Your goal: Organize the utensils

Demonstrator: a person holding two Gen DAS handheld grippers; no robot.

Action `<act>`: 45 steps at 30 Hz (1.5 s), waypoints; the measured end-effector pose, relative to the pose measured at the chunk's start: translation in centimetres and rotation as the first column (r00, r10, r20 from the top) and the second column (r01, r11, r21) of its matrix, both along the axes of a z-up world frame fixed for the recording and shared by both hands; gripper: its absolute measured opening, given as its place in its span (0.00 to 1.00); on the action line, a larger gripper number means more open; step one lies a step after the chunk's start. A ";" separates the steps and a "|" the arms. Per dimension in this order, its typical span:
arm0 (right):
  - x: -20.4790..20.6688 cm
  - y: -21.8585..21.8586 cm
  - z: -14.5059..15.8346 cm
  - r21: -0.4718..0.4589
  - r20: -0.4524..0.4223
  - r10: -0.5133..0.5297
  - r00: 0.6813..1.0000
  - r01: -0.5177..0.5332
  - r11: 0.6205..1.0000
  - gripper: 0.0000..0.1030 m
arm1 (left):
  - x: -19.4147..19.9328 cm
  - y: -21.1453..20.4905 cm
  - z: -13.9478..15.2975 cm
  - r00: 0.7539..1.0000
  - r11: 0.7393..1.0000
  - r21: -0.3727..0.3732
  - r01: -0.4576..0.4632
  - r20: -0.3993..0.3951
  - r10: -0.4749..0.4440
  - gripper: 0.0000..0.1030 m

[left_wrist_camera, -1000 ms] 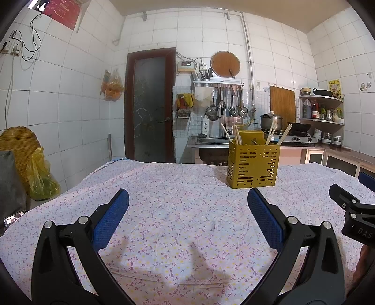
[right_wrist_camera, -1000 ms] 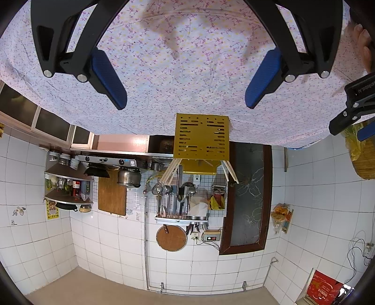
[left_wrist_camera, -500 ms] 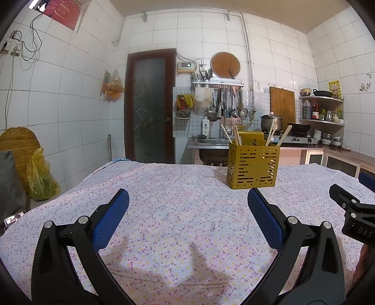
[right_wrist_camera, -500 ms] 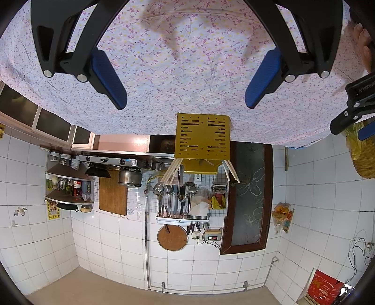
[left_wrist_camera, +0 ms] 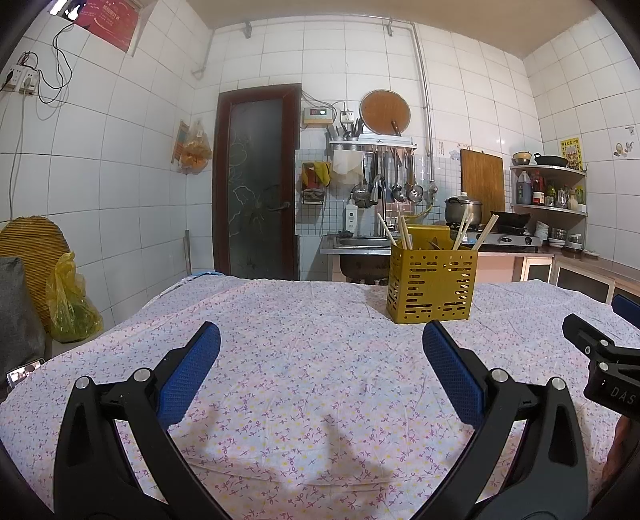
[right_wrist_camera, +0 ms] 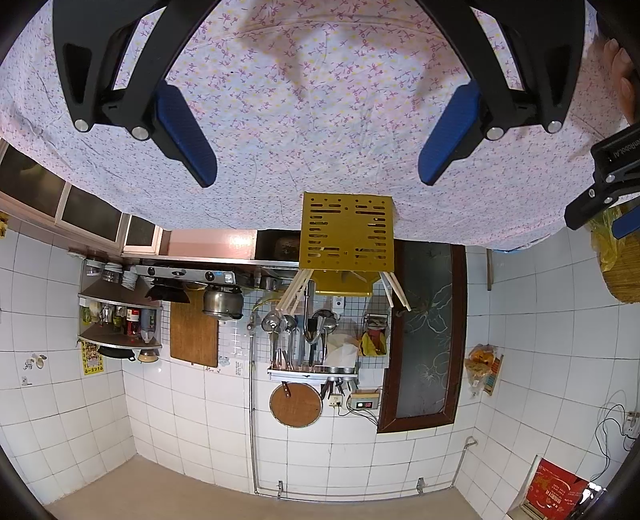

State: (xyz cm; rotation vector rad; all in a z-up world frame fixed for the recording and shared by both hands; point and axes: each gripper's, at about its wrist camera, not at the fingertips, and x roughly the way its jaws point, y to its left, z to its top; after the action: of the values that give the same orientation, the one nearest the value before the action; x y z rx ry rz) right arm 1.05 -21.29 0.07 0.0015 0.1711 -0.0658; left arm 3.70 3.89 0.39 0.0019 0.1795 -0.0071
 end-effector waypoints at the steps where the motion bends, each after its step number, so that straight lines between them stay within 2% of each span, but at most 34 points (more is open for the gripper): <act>1: 0.0 0.0 0.0 0.000 0.000 0.000 1.000 0.000 1.000 0.95 | 0.0 0.0 0.0 1.000 1.000 0.000 0.000 0.001 0.000 0.95; 45: -0.4 -1.0 0.1 0.002 0.003 -0.006 1.000 0.006 1.000 0.95 | -0.1 0.0 0.2 1.000 1.000 0.001 -0.002 0.010 0.002 0.95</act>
State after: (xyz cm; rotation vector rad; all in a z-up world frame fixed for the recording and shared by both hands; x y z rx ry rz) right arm 0.67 -22.30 0.20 0.0038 0.1678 -0.0717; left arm 3.61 3.89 0.62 0.0028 0.1694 -0.0055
